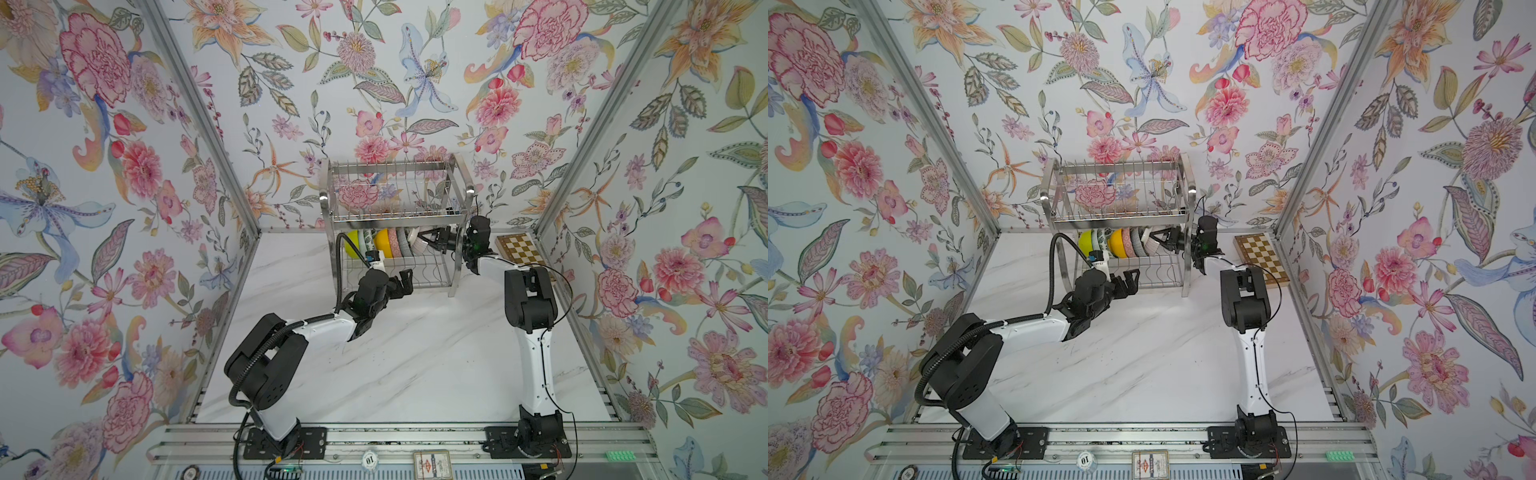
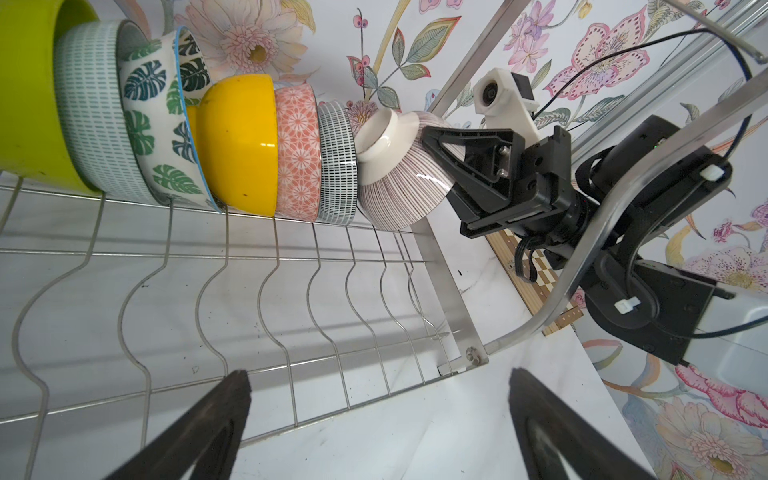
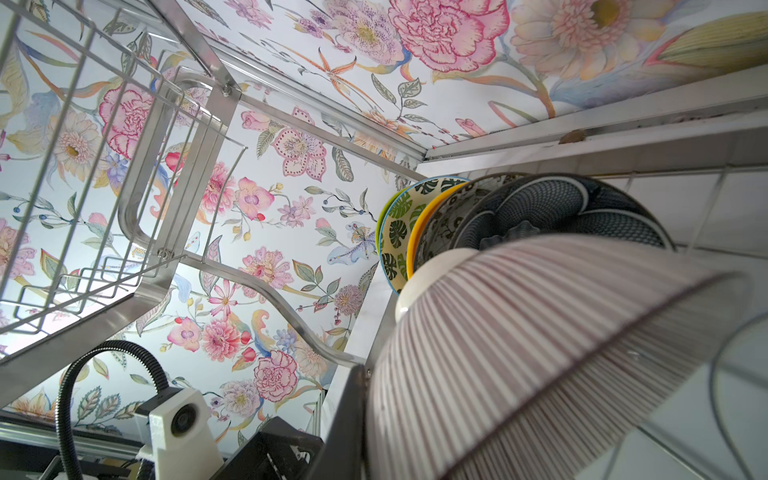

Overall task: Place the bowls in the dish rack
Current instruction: 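Lower the bowl into the slot next to the black-and-white bowl with the right gripper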

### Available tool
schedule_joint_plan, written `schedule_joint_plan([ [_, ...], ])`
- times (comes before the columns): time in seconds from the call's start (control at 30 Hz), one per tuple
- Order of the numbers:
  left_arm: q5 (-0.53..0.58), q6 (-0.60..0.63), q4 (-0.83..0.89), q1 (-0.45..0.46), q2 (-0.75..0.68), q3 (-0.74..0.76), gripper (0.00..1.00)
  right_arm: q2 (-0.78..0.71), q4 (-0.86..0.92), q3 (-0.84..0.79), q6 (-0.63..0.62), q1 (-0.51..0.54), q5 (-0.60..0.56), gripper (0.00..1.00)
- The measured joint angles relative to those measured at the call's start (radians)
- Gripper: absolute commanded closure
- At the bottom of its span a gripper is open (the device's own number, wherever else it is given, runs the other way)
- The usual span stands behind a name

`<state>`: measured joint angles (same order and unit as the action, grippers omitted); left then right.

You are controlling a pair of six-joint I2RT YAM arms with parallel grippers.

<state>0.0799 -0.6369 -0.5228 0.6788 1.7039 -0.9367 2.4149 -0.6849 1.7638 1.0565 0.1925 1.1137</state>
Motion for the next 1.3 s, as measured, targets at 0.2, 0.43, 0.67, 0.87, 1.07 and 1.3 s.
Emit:
schedule_joint_plan([
  [0.2,-0.002,0.0,0.005,-0.001,0.0,0.0,0.01,0.071,-0.113,0.0,0.06,-0.003,0.002,1.0],
  [0.43,-0.003,0.0,0.008,-0.008,0.0,0.0,0.01,0.086,-0.168,0.0,0.086,0.002,-0.014,1.0],
  [0.67,-0.003,0.0,0.009,-0.012,0.0,0.0,0.01,0.099,-0.211,0.0,0.092,0.002,-0.035,1.0],
  [0.87,-0.008,0.0,0.016,-0.012,0.0,0.0,0.01,0.112,-0.233,0.009,0.093,0.002,-0.047,1.0],
  [1.07,-0.021,0.003,0.027,-0.016,0.0,0.0,0.01,0.135,-0.237,0.045,0.093,0.005,-0.054,0.98],
  [1.3,-0.024,0.003,0.032,-0.023,0.0,0.0,0.01,0.148,-0.249,0.058,0.093,0.009,-0.074,0.85],
])
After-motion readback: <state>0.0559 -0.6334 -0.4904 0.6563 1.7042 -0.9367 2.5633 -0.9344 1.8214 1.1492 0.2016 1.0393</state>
